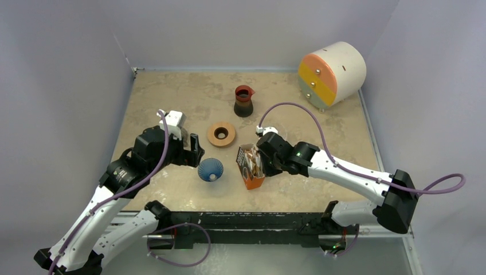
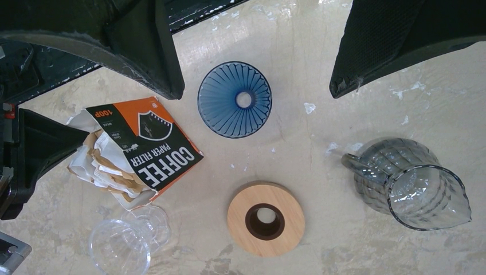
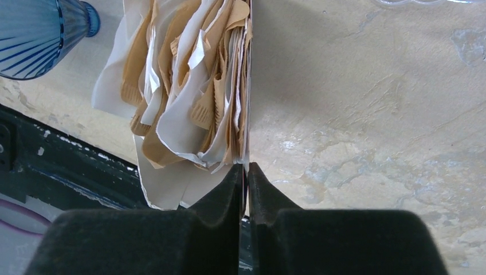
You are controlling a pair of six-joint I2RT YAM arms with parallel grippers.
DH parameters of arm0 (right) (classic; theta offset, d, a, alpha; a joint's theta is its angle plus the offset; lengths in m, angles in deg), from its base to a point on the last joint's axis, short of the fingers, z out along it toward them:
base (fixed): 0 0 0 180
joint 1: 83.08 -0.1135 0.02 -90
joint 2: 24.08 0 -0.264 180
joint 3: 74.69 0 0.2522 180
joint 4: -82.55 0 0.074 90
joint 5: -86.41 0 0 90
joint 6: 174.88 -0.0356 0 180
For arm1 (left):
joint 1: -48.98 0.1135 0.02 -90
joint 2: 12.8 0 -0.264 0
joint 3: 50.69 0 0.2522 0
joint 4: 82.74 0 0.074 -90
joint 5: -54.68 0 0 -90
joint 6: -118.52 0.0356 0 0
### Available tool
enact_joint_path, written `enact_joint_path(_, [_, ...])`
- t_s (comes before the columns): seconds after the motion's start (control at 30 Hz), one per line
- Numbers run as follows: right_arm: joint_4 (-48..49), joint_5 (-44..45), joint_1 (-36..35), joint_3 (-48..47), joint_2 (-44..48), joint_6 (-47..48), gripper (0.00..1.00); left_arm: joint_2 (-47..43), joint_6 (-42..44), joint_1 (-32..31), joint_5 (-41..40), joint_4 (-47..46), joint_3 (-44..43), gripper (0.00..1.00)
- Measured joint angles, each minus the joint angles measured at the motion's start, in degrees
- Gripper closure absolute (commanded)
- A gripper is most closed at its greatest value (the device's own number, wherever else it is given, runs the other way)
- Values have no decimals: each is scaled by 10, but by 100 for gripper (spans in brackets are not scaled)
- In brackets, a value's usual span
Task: Place the coffee filter in the dripper
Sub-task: Pick up the coffee filter holder from the center of the board.
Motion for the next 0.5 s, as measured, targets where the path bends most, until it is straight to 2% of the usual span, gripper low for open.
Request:
enact_joint_path(0.03, [0, 0, 0, 0, 0, -1, 100, 0, 0, 0, 0, 0, 0, 2])
enact_joint_path(0.5, [-10, 1, 0, 0, 7, -4, 100, 0, 0, 0, -2, 0, 0, 2])
